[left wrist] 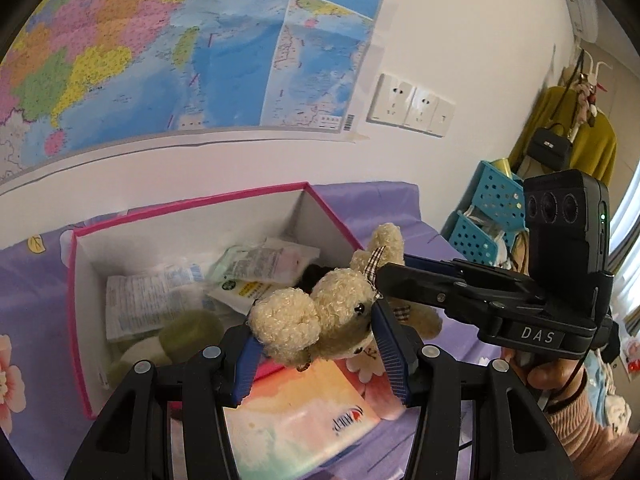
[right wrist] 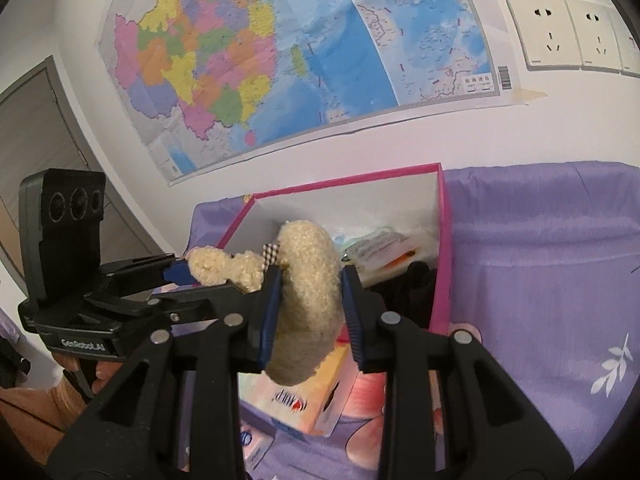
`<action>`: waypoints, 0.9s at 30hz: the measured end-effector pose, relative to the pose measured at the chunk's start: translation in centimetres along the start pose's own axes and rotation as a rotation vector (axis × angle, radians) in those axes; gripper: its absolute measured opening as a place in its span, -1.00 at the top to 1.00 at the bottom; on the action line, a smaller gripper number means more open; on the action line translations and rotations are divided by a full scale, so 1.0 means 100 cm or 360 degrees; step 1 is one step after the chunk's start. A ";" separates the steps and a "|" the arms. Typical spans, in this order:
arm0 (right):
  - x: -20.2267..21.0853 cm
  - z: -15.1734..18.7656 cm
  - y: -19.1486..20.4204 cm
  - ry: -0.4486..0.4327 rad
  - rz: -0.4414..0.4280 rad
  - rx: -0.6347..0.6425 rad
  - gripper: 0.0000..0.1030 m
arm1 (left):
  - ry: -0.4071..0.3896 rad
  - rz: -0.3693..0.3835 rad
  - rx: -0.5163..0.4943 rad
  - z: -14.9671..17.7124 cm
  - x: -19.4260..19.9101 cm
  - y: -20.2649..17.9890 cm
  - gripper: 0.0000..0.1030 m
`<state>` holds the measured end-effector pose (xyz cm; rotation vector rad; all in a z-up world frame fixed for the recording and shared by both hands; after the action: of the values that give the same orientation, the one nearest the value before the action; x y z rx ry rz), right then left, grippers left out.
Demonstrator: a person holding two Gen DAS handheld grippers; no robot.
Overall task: Organize soft objects
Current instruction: 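Carry the teddy bear over the pink box and release it inside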
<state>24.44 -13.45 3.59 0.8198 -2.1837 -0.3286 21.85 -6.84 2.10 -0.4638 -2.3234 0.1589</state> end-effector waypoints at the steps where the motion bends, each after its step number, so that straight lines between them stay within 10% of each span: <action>1: -0.002 -0.002 -0.001 -0.0001 0.0005 -0.0002 0.37 | 0.0006 -0.0004 0.0008 -0.001 -0.002 0.002 -0.03; 27: -0.036 -0.001 -0.036 0.0108 0.0300 0.0004 0.38 | 0.0093 -0.0223 0.0110 -0.001 -0.031 0.032 -0.09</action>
<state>27.94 -13.84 -0.04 0.6114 -2.1774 -0.2012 24.82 -5.06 -0.70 -0.2665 -2.2763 0.1551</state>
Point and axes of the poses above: each gripper's, at about its wrist camera, not at the fingertips, and x roughly against the way its jaws point, y to its left, z to its underside, the point moved 6 cm from there along -x, roughly the way its jaws point, and after that the axes turned 1 degree about y, right-handed, at the moved point
